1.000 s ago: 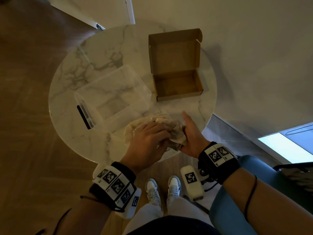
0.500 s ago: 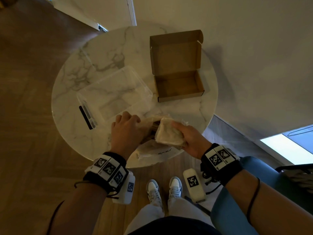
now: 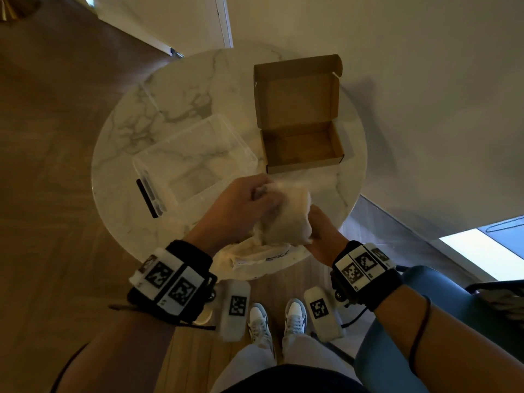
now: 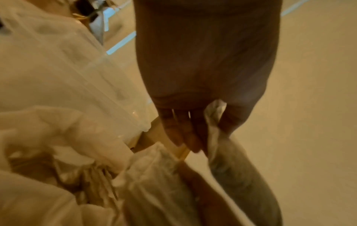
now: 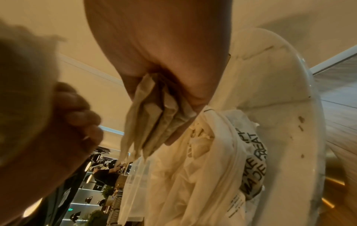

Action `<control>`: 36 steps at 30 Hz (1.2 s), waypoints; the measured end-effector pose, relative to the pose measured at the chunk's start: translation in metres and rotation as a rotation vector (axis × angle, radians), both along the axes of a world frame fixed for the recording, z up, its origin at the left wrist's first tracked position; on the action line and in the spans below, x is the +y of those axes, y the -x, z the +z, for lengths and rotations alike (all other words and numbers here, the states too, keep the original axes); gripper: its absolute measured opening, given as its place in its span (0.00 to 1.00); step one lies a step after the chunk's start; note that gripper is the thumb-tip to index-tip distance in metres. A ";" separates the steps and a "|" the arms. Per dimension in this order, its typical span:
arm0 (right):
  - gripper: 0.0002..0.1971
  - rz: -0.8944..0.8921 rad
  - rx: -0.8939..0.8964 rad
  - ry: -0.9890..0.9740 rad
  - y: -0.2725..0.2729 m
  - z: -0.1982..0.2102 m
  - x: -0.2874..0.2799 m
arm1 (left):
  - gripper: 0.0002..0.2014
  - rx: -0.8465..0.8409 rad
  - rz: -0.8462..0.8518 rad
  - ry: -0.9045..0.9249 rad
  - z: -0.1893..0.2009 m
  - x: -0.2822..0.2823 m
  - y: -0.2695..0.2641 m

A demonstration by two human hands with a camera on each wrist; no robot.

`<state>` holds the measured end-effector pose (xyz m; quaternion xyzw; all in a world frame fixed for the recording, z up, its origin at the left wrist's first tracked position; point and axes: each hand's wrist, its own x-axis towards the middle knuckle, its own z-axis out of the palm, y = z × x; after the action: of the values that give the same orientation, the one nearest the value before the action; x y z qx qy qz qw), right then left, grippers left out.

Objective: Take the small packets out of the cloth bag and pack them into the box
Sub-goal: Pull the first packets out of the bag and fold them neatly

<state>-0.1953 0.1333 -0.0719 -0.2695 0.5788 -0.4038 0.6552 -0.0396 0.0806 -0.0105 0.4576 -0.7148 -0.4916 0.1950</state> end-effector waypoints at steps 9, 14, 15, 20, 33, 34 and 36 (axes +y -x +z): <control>0.35 -0.088 -0.345 0.019 0.001 0.006 -0.002 | 0.07 -0.190 0.013 0.233 -0.017 -0.006 0.011; 0.09 -0.070 -0.088 0.108 -0.001 0.002 -0.004 | 0.04 -0.126 0.218 0.234 -0.020 -0.013 0.010; 0.08 -0.083 -0.061 0.113 0.001 0.000 -0.005 | 0.05 -0.159 0.287 0.223 -0.023 -0.018 0.005; 0.12 -0.145 0.089 0.043 0.012 -0.015 -0.006 | 0.12 -0.701 0.119 -0.109 -0.051 -0.031 -0.029; 0.17 -0.075 0.195 0.053 0.019 -0.018 0.002 | 0.13 -0.995 -0.008 0.199 -0.106 -0.007 0.002; 0.18 -0.074 0.201 0.049 0.020 -0.019 0.002 | 0.12 -0.981 0.006 0.201 -0.103 -0.008 0.002; 0.17 -0.085 0.215 0.039 0.021 -0.021 0.002 | 0.11 -0.917 0.057 0.238 -0.093 -0.010 -0.001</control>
<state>-0.2165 0.1356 -0.0931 -0.2994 0.6486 -0.4113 0.5662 -0.0390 0.0709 -0.1040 0.6212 -0.7657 -0.1480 -0.0762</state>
